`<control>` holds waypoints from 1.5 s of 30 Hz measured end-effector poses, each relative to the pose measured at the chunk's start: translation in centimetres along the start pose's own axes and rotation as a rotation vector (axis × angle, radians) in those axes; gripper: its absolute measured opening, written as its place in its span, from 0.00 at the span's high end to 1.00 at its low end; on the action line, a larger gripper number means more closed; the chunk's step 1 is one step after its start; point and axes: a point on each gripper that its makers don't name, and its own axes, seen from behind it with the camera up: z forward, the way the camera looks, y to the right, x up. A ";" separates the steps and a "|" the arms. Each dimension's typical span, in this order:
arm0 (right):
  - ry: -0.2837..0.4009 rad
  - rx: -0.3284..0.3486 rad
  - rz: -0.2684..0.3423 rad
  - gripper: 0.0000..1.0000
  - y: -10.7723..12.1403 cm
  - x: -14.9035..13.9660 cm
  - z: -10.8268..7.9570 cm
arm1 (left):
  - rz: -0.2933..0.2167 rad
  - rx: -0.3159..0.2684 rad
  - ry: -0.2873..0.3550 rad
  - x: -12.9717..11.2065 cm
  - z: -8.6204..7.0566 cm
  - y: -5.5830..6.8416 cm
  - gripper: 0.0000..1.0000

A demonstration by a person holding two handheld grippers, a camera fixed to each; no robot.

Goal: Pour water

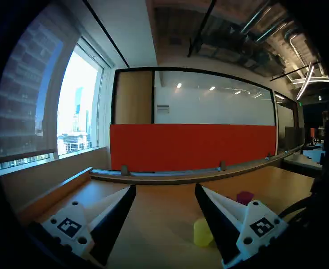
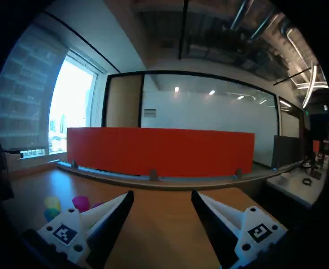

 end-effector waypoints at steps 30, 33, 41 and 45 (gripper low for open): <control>0.005 0.211 -0.023 0.01 -3.6 7.5 -0.2 | 0.022 -0.244 -0.003 7.7 1.3 4.7 0.03; 0.000 0.273 -0.026 0.01 -5.0 7.6 -0.6 | 0.004 -0.297 -0.010 7.8 1.1 5.7 0.03; -0.025 0.400 -0.020 0.01 -7.6 7.7 -1.3 | -0.023 -0.411 -0.035 7.7 0.8 7.8 0.03; -0.021 0.455 -0.002 0.01 -8.6 8.0 -1.5 | -0.032 -0.443 -0.044 7.6 0.8 8.3 0.03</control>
